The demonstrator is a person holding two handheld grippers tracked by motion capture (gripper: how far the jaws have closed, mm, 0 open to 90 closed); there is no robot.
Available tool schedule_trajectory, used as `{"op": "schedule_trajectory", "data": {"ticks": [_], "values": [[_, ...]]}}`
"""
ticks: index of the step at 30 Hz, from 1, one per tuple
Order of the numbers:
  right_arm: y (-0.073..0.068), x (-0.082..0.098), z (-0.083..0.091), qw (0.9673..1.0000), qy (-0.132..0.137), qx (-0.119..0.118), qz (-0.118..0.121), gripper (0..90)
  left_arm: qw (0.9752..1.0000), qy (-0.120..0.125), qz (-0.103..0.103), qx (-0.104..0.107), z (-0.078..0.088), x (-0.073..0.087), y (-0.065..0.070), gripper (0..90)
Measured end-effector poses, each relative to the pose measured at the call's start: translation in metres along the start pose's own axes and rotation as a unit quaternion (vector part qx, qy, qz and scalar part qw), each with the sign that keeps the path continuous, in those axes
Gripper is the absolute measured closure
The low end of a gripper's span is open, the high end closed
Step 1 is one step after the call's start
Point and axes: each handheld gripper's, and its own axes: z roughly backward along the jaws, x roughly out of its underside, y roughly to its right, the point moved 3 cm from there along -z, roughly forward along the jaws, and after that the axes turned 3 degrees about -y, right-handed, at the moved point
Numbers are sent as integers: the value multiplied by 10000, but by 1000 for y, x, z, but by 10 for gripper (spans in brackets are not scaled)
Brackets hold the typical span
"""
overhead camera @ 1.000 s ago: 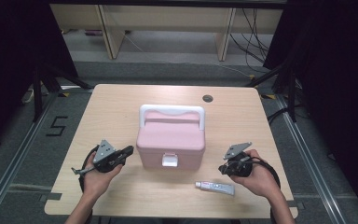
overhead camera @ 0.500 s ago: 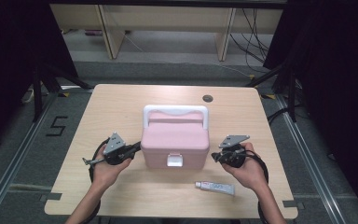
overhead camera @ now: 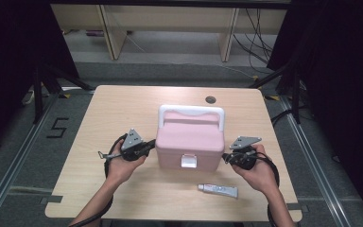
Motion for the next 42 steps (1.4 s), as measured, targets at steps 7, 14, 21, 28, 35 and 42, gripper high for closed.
{"op": "schedule_trajectory", "data": {"ticks": [7,14,21,28,35,42], "values": [[3,0,1,10000,-31,7,14,900,10000,24,7,-4,0,1,3,900],[2,2,13,9998,1,164,-66,872,9991,102,148,-378,11,2,-6,673],[7,16,27,9994,-7,264,-227,812,9963,422,455,-593,32,-4,-21,539],[3,28,34,9982,76,326,-492,800,9948,628,576,-562,45,-19,-25,519],[5,29,36,9986,73,335,-391,778,9933,860,605,-469,49,-38,-22,500],[2,29,34,9975,180,384,-569,765,9918,1010,741,-246,44,-61,-17,495]]}}
